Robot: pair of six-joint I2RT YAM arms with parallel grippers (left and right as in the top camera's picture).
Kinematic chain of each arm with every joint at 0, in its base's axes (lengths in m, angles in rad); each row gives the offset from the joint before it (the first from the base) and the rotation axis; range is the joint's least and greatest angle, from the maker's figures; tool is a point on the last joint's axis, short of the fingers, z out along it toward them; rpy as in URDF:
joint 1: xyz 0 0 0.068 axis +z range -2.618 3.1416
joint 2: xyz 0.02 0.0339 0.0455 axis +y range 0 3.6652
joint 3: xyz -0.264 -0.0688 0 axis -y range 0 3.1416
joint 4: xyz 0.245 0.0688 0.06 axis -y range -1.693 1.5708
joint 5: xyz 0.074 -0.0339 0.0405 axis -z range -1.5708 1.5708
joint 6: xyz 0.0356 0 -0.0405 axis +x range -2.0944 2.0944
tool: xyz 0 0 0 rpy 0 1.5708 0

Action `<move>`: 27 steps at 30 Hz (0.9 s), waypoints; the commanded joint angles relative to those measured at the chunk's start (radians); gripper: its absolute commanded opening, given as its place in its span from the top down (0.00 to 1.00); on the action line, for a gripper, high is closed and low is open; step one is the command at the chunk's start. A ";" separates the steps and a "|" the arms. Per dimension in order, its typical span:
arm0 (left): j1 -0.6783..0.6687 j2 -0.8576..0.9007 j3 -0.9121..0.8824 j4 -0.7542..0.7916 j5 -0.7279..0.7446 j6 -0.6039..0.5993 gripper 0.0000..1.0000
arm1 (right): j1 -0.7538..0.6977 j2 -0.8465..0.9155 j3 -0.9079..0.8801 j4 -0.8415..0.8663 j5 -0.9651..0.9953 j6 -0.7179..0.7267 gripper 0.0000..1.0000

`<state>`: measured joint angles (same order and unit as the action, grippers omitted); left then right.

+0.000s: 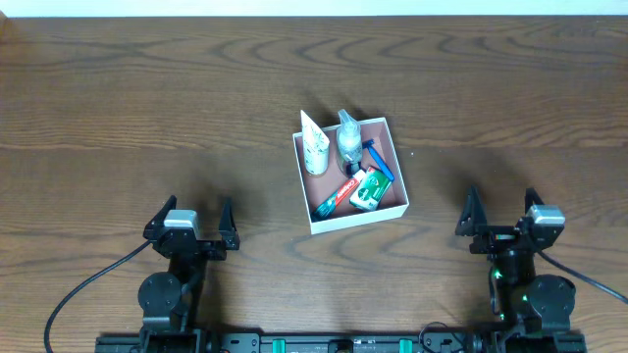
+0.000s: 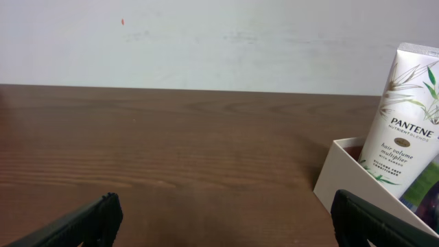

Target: Pack container

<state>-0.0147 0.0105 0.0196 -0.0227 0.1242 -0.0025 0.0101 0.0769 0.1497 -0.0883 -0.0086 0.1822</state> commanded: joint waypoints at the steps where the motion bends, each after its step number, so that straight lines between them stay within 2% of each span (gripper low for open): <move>1: 0.004 -0.006 -0.016 -0.037 0.014 0.006 0.02 | -0.012 -0.055 -0.024 0.003 0.001 0.003 0.01; 12: 0.004 -0.006 -0.016 -0.037 0.014 0.006 0.02 | -0.019 -0.072 -0.054 0.011 0.004 0.004 0.01; 21: 0.004 -0.006 -0.016 -0.037 0.014 0.006 0.02 | -0.019 -0.072 -0.145 0.058 -0.009 0.004 0.01; 27: 0.004 -0.006 -0.016 -0.037 0.015 0.006 0.02 | -0.018 -0.072 -0.145 0.026 -0.006 -0.026 0.01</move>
<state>-0.0147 0.0105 0.0196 -0.0227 0.1242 -0.0025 -0.0025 0.0120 0.0078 -0.0479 -0.0090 0.1787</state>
